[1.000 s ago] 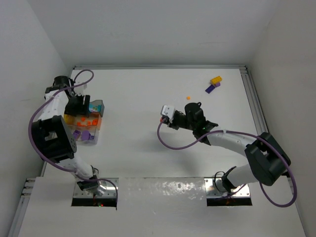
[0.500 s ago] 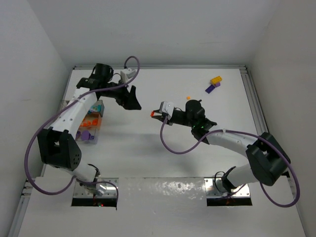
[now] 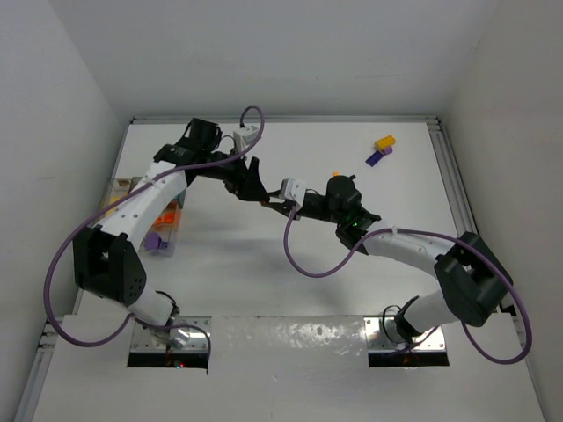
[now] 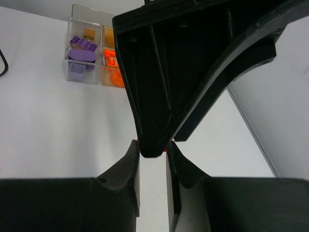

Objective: Sort the legos into containers by color

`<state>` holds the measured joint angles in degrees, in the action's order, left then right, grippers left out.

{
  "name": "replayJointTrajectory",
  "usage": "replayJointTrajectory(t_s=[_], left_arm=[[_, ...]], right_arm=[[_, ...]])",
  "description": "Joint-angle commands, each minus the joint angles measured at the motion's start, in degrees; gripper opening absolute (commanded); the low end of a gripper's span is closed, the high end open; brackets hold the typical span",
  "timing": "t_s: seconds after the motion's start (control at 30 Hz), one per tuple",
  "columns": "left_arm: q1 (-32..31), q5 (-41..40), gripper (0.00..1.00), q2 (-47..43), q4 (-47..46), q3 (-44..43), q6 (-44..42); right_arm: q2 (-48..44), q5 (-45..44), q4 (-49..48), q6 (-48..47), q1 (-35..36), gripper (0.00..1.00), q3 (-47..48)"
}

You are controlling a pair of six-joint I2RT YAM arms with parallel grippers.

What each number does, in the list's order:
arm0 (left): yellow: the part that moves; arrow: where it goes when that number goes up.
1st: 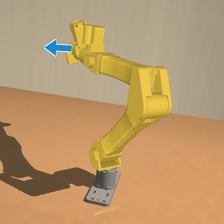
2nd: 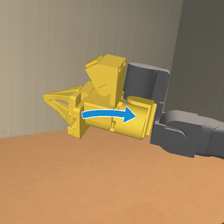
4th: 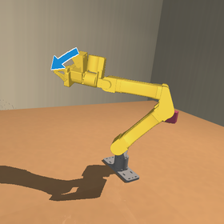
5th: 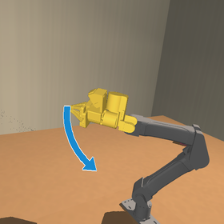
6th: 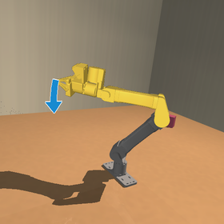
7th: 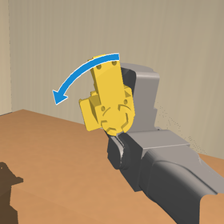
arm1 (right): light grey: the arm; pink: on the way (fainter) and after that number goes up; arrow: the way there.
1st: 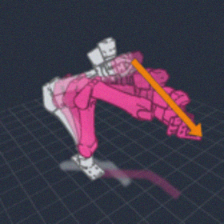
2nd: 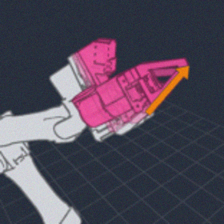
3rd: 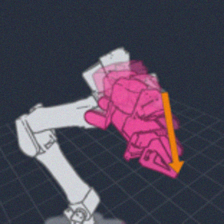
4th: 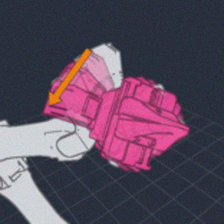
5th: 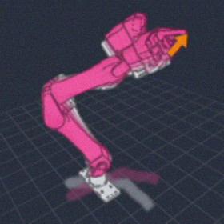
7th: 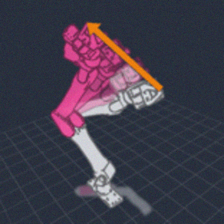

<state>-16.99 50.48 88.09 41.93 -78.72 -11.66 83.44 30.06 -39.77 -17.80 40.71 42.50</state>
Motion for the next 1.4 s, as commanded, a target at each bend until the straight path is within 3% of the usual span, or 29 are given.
replayJointTrajectory(t_s=[0.0,0.17,0.23,0.37,0.5,0.63,0.67,0.73,0.77,0.83,0.9,0.97,1.07,1.1,1.2,1.33,1.37], left_arm=[[-2.0,0.4,0.69,-0.8,-3.1,-0.7,1.7],[-2.3,-2.4,0.48,-0.3,-3.0,0.0,2.1],[-2.3,-2.3,0.35,0.1,-3.1,0.0,2.3],[-2.3,-0.4,0.22,0.3,-3.3,0.3,2.6],[-2.3,0.6,0.0,0.3,-4.4,1.2,4.1],[-2.1,-0.7,0.0,0.5,-2.7,0.4,3.1],[-1.9,-1.3,0.0,0.6,-2.1,0.1,2.2],[-1.2,-3.4,0.0,0.7,-0.9,-0.4,1.2],[-0.9,-4.2,0.0,0.9,-0.6,-0.5,0.6],[-0.1,-5.6,0.0,1.1,0.1,-0.8,0.2],[0.8,-7.2,0.0,1.4,0.7,-1.3,-0.3],[2.1,-8.1,0.0,1.7,1.4,-2.2,-1.1],[5.2,-15.5,0.0,2.1,4.3,-4.7,-3.1],[6.6,-22.7,0.0,2.1,6.3,-5.5,-3.8],[15.9,-35.3,0.0,2.6,10.2,-7.3,-5.6],[33.6,-38.7,0.0,2.8,11.5,-5.2,-8.1],[35.1,-39.7,0.0,2.6,10.1,-3.1,-8.8]], right_arm=[[0.2,1.0,-1.6,0.1,0.5,0.0,2.8],[0.1,0.7,-1.6,-0.1,0.6,0.0,3.1],[0.1,0.3,-1.5,-0.2,0.6,0.0,3.0],[0.1,-0.1,-2.2,0.3,0.6,0.0,2.8],[0.2,-1.0,-4.0,1.1,0.6,0.0,2.6],[0.0,-2.5,-3.7,1.7,0.6,0.01,1.7],[-0.2,-3.5,-3.4,2.0,0.6,0.14,1.3],[-1.0,-7.1,-2.2,1.8,0.6,0.29,0.3],[-1.3,-8.5,-1.7,1.7,0.6,0.43,-0.8],[-2.5,-11.5,-0.2,0.6,0.5,0.5,-1.8],[-3.5,-14.2,2.2,-0.3,0.5,0.68,-2.8],[-4.1,-18.7,4.9,-1.4,0.5,0.77,-3.6],[-5.4,-24.3,5.8,-2.1,0.3,0.84,-5.3],[-5.7,-25.4,5.9,-2.1,0.2,0.87,-6.2],[-7.1,-27.5,7.6,-1.7,0.1,0.91,-7.2],[-7.3,-27.4,6.9,-0.4,0.1,0.93,-8.7],[-7.2,-28.1,6.2,0.1,0.1,0.93,-9.4]])
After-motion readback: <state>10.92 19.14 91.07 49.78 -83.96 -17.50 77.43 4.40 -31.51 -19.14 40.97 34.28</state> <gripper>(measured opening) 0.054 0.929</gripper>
